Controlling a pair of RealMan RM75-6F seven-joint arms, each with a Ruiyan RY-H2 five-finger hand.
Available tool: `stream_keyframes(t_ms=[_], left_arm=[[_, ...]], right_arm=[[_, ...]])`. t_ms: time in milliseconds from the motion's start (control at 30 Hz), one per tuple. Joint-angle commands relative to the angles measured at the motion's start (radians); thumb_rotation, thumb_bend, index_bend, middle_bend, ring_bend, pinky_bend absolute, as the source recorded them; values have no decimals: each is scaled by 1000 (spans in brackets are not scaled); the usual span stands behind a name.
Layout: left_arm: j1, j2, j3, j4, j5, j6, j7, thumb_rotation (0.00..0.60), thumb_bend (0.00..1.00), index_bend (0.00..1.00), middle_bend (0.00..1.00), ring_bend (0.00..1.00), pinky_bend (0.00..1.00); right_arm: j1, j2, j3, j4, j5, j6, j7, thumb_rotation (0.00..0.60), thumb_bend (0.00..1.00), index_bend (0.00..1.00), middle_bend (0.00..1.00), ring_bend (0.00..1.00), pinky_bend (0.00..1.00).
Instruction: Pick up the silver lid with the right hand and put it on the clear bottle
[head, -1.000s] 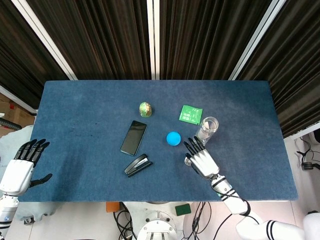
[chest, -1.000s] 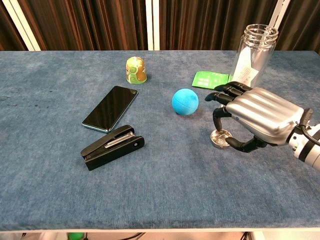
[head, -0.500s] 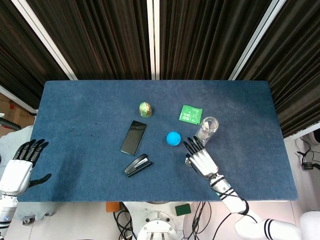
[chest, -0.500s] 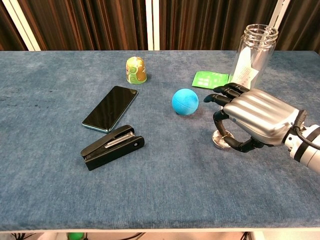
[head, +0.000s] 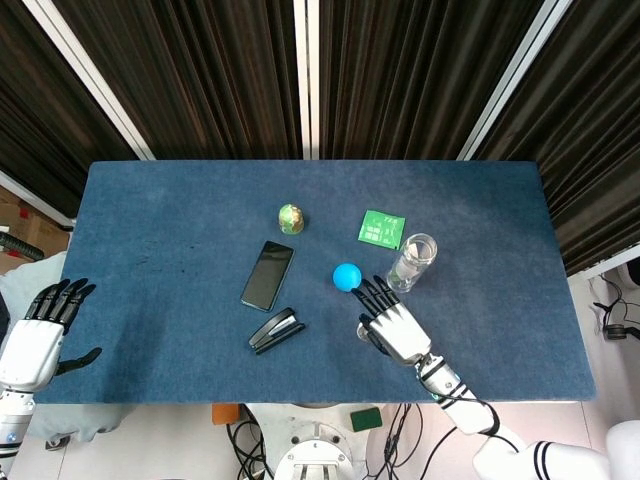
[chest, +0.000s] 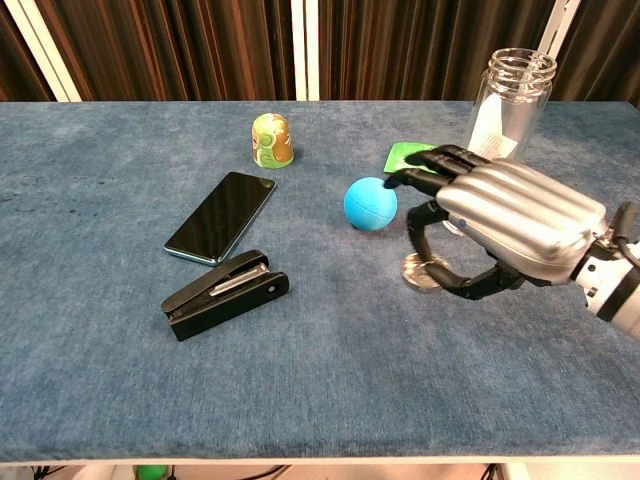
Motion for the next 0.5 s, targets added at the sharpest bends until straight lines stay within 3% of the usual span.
stream_keyframes(t_ms=[33, 267, 500], left_arm=[[1, 0, 0, -2, 1, 2, 2, 600, 45, 121, 101, 61, 118], [2, 1, 1, -4, 1, 1, 6, 600, 45, 121, 101, 61, 118], [-3, -6, 3, 3, 1, -11, 2, 600, 46, 121, 101, 61, 118]], right_arm=[[17, 62, -18, -113, -82, 40, 37, 600, 442, 675, 110, 0, 0], [25, 160, 68, -281, -152, 144, -18, 600, 442, 678, 123, 0, 0], [29, 267, 216, -391, -32, 163, -93, 600, 440, 680, 126, 0, 0]])
